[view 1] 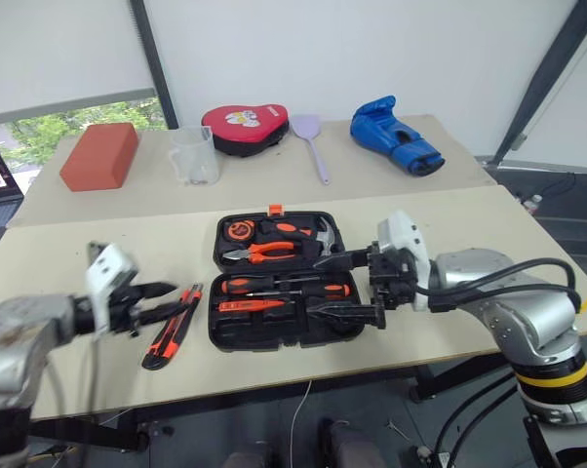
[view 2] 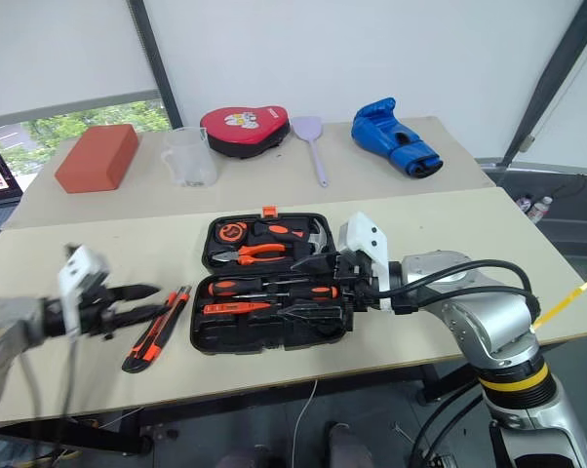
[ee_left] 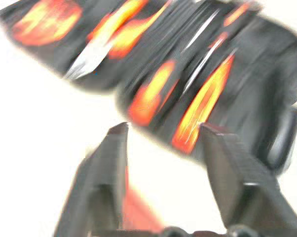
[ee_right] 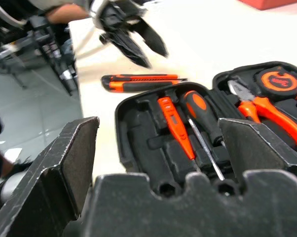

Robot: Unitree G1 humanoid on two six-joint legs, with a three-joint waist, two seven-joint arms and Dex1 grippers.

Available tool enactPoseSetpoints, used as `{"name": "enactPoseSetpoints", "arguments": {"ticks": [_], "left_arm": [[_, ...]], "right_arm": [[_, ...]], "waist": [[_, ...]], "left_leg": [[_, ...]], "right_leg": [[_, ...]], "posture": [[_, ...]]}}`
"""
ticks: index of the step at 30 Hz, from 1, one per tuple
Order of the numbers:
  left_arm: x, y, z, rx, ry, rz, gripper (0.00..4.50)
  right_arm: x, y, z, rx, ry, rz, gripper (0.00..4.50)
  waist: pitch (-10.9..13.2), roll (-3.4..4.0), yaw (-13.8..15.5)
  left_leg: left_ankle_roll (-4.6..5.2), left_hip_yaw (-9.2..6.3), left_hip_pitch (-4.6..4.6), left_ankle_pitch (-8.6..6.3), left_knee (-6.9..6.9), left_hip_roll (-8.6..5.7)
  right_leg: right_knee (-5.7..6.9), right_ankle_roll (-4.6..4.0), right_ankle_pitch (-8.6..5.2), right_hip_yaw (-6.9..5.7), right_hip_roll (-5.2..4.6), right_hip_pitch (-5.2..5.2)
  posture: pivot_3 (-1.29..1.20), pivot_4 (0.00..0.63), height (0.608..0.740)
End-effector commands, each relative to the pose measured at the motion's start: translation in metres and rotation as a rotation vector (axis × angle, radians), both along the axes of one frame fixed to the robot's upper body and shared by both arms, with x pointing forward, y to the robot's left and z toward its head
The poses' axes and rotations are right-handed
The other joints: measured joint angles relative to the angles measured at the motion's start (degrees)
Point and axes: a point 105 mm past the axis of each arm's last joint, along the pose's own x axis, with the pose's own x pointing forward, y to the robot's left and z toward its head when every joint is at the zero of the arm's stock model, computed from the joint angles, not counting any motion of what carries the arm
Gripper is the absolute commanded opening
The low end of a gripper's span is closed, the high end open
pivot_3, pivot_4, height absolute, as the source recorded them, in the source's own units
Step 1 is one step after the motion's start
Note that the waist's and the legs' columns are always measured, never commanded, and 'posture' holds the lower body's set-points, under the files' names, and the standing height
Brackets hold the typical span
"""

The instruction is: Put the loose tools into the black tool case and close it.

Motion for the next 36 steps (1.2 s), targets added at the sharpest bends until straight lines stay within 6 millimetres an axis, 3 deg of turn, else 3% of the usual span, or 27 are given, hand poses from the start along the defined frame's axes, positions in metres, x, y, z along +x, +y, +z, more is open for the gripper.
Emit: {"name": "enactPoseSetpoints", "arguments": {"ticks": [1, 2, 5, 12, 21, 26, 30, 33, 35, 36], "left_arm": [[-0.019, 0.013, 0.009, 0.107, -0.046, 0.084, 4.27], [-0.022, 0.015, 0.007, 0.102, -0.038, 0.118, 4.46], [-0.023, 0.006, 0.009, 0.065, -0.022, 0.156, 4.46], [-0.005, -0.015, 0.003, 0.007, 0.063, 0.182, 4.46], [0.008, -0.025, -0.051, 0.139, 0.223, 0.216, 4.46], [0.009, -0.025, -0.055, 0.147, 0.219, 0.221, 3.17], [0.022, -0.006, -0.042, 0.177, 0.136, 0.305, 1.79], [0.035, -0.004, -0.016, 0.118, 0.044, 0.303, 1.76], [0.046, -0.009, 0.021, 0.064, -0.08, 0.221, 1.76], [0.045, -0.022, 0.041, 0.036, -0.137, 0.099, 1.76]], "right_arm": [[-0.009, 0.006, 0.007, -0.004, -0.043, 0.096, 4.5], [-0.009, 0.007, 0.006, -0.006, -0.041, 0.105, 4.5], [-0.007, 0.009, 0.005, -0.004, -0.042, 0.111, 4.5], [-0.01, 0.014, 0.003, 0.003, -0.039, 0.118, 4.5], [-0.012, 0.015, 0.001, -0.004, -0.077, 0.077, 4.5], [-0.012, 0.012, 0.001, -0.003, -0.073, 0.061, 4.5], [-0.016, 0.009, 0.0, -0.004, -0.035, 0.069, 4.5], [-0.018, 0.006, 0.0, -0.009, -0.021, 0.076, 4.5], [-0.019, 0.002, -0.001, -0.022, -0.012, 0.071, 4.5], [-0.02, 0.0, -0.003, -0.033, -0.006, 0.069, 4.5]], "waist": [[0.0, 0.0, 0.7], [0.0, 0.0, 0.9], [0.0, -0.02, 1.9], [0.0, -0.02, 1.3], [0.0, 0.04, 1.1], [0.0, 0.11, 1.5], [0.0, 0.11, 1.3], [0.0, 0.11, 1.3], [0.0, 0.02, 1.3], [0.1, -0.09, 1.4]], "left_leg": [[-0.09, -0.01, -0.02, -0.05, 0.03, -0.03], [-0.2, 0.0, 0.0, -0.11, 0.07, -0.02], [-0.32, 0.0, 0.01, -0.2, 0.1, -0.05], [-0.37, 0.0, 0.1, -0.19, 0.15, -0.02], [-0.42, 0.01, 0.16, -0.19, 0.06, -0.06], [-0.46, 0.01, 0.55, -0.22, 0.04, -0.04], [-0.51, 0.01, 0.92, -0.28, -0.1, 0.01], [-0.52, 0.0, 0.92, -0.27, -0.12, 0.01], [-0.53, 0.0, 0.86, -0.27, -0.12, 0.02], [-0.53, 0.0, 0.83, -0.27, -0.12, 0.02]], "right_leg": [[-0.07, 0.0, 0.0, 0.0, -0.04, 0.0], [-0.11, 0.01, 0.0, 0.01, -0.03, 0.05], [-0.11, 0.06, 0.01, -0.01, -0.08, 0.17], [0.06, 0.07, 0.02, 0.05, -0.06, 0.17], [0.02, 0.0, 0.0, 0.04, -0.04, 0.14], [0.01, 0.05, -0.02, 0.09, -0.08, 0.6], [0.01, 0.47, -0.29, 0.12, -0.03, 0.85], [0.01, 0.1, -0.07, 0.11, -0.03, 0.83], [0.01, 0.1, -0.07, 0.1, -0.03, 0.79], [0.01, 0.1, -0.07, 0.08, -0.02, 0.77]], "posture": [[0.0, 0.15, 0.74], [0.0, 0.15, 0.74], [0.0, 0.15, 0.74], [0.0, 0.15, 0.74], [0.0, 0.15, 0.74], [0.0, 0.15, 0.74], [0.0, 0.15, 0.74], [0.0, 0.15, 0.74], [0.0, 0.15, 0.74], [0.0, 0.15, 0.74]]}}
